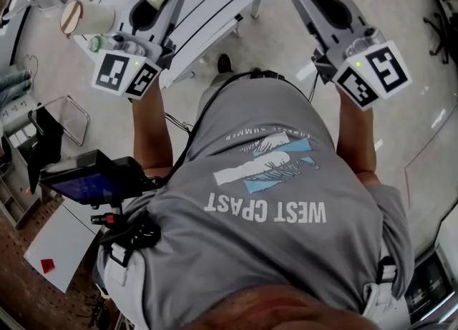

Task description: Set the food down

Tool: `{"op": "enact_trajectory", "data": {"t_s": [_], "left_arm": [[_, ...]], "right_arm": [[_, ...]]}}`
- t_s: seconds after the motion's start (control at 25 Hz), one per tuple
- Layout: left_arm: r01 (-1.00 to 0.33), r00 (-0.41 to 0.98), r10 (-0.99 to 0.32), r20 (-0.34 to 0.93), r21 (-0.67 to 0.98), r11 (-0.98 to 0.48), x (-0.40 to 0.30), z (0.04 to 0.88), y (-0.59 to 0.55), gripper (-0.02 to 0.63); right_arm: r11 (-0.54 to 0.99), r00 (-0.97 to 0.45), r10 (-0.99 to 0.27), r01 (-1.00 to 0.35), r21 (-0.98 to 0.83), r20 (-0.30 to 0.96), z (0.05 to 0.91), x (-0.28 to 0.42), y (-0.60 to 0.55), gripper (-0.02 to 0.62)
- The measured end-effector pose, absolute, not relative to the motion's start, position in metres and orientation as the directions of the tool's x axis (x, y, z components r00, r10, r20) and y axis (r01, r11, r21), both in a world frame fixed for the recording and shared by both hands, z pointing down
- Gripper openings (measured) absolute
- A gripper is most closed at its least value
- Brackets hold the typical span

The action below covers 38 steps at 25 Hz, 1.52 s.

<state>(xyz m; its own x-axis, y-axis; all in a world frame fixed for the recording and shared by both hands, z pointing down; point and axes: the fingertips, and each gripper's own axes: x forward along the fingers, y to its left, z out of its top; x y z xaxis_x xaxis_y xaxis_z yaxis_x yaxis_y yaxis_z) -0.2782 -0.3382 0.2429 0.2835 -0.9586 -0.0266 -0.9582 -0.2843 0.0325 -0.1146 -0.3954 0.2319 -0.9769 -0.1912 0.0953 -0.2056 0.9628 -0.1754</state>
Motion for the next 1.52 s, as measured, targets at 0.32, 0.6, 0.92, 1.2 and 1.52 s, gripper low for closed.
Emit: {"op": "enact_trajectory", "data": {"t_s": [0.32, 0.6, 0.92, 1.2, 1.52], "left_arm": [[-0.943, 0.330, -0.943, 0.035, 0.061, -0.328, -0.313, 0.269, -0.396, 0.110], [-0.918, 0.393, -0.916, 0.080, 0.089, -0.386, -0.317, 0.303, -0.434, 0.110], [-0.903, 0.428, -0.888, 0.168, 0.113, -0.414, -0.324, 0.349, -0.468, 0.110], [-0.895, 0.446, -0.855, 0.263, 0.136, -0.425, -0.333, 0.398, -0.499, 0.110], [-0.893, 0.449, -0.818, 0.360, 0.146, -0.426, -0.345, 0.446, -0.518, 0.110]], "right_arm": [[0.936, -0.952, -0.285, -0.301, -0.184, 0.108, 0.230, -0.120, -0.423, 0.008], [0.892, -0.914, -0.387, -0.405, -0.200, 0.122, 0.245, -0.101, -0.429, 0.008], [0.853, -0.876, -0.465, -0.482, -0.202, 0.128, 0.248, -0.084, -0.431, 0.008], [0.810, -0.835, -0.530, -0.550, -0.202, 0.146, 0.252, -0.071, -0.433, 0.008], [0.770, -0.797, -0.581, -0.604, -0.203, 0.168, 0.254, -0.064, -0.430, 0.008]]}}
